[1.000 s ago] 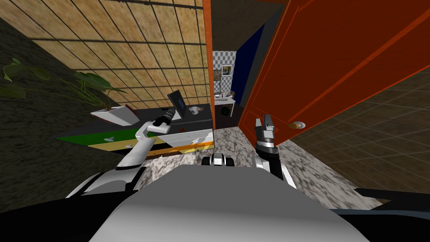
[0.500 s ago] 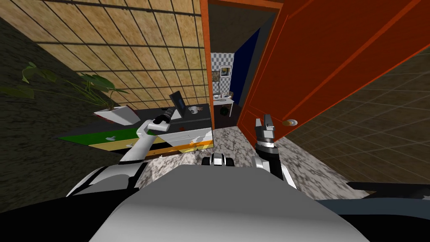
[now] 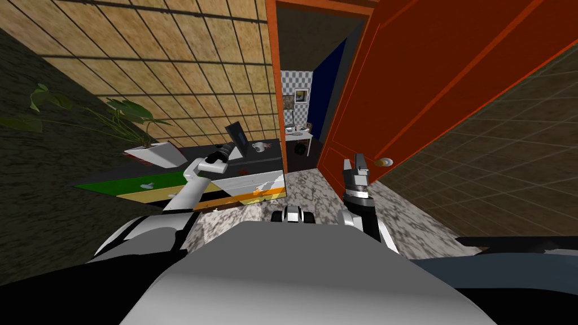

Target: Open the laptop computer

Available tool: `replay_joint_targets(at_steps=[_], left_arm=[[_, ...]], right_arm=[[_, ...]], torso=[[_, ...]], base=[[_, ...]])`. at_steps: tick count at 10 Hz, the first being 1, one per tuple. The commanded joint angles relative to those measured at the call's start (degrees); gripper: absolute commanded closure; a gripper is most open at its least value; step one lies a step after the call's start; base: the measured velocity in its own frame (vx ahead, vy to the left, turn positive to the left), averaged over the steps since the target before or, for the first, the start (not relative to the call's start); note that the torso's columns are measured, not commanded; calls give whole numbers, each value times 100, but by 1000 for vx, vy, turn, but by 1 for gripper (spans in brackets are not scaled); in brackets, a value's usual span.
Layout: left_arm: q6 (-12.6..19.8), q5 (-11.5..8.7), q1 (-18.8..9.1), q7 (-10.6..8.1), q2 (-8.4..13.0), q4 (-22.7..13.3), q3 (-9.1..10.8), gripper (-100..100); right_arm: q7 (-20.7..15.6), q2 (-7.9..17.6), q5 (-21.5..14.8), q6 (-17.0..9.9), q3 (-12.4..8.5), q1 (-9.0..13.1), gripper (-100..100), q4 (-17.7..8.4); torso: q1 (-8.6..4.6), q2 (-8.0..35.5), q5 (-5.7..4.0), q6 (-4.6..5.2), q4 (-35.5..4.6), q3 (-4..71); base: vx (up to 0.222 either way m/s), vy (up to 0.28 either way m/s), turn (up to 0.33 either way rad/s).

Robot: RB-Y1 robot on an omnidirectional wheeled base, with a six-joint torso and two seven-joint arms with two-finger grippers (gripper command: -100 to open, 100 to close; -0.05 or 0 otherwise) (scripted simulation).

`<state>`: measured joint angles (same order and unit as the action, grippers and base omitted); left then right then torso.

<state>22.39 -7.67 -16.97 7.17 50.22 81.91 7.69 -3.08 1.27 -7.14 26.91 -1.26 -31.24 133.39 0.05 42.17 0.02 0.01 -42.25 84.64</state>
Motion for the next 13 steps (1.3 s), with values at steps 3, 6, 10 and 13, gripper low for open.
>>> replay_joint_targets(at_steps=[3,6,10,13], left_arm=[[247,76,622,-47,-227,681,171,100],[247,76,784,-47,-227,1085,171,100],[535,165,1465,-99,-465,1826,360,100],[535,165,1602,-99,-465,2288,360,100]], right_arm=[[0,0,0,0,0,-1,0,0],[0,0,0,0,0,0,0,0],[0,0,0,0,0,0,0,0],[0,0,0,0,0,0,0,0]], torso=[[-8,11,-2,3,-2,-6],[-10,27,-4,2,-8,-16],[-9,8,-3,3,-2,-3],[-11,20,-4,3,-6,-12]], base=[[88,31,61],[48,17,15],[73,32,67],[54,12,24]])
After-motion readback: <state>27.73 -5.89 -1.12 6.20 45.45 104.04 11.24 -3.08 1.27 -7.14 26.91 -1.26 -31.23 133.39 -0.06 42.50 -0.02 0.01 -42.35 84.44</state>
